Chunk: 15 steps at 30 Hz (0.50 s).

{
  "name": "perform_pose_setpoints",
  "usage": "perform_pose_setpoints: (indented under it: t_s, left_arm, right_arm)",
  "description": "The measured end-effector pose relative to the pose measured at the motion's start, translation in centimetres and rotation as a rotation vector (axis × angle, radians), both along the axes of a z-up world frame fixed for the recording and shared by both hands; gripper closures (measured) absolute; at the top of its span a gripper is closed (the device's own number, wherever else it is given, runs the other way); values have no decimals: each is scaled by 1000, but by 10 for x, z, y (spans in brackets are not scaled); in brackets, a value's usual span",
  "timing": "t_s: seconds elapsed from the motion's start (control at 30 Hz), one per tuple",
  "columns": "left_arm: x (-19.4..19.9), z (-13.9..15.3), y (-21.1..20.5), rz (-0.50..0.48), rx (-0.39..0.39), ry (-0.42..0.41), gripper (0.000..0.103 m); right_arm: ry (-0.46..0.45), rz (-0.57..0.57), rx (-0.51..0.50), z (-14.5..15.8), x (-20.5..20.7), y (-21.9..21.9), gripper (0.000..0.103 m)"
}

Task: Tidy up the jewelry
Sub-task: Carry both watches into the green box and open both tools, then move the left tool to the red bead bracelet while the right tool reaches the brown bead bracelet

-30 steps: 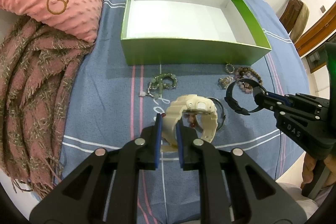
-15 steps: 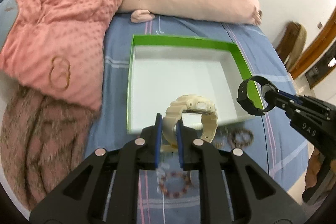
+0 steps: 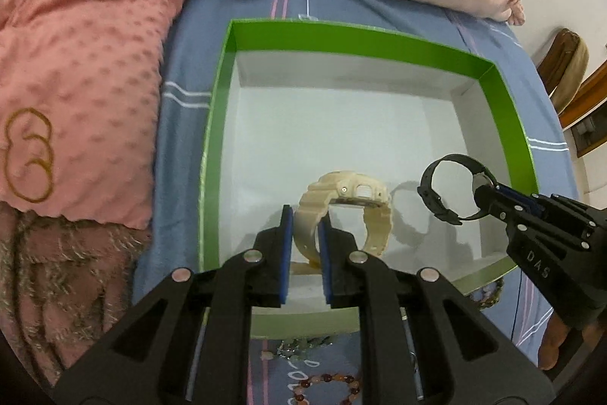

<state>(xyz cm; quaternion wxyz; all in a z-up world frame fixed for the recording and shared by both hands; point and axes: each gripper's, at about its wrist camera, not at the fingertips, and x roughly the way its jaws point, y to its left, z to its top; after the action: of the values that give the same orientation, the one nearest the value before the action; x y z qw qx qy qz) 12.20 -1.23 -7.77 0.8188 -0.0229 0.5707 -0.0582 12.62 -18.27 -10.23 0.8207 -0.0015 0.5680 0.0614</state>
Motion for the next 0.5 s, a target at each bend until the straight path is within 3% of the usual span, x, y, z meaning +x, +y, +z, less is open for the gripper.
perform_pose_setpoints:
  t_s: [0.2,0.23,0.3,0.33,0.5]
  left_arm:
    - [3,-12,-6,-9,26,24,87]
    - [3,-14,-7,-8,22,30,86]
    - [4,-14,-6,0,27,24,80]
    - [3,-12,-5,-1,26,17,80]
    - [-11,19,0,-1,11,-51,79]
  right_arm:
    - [33,17,-10,-11,2,3,87]
    - [33,18,-15,-12,2,4,83]
    - [21,18,-31,-11,0,6,56]
    - [11,18,-30,-9,-1,4,52]
    - [-63,35,32,28,-19,-3,51]
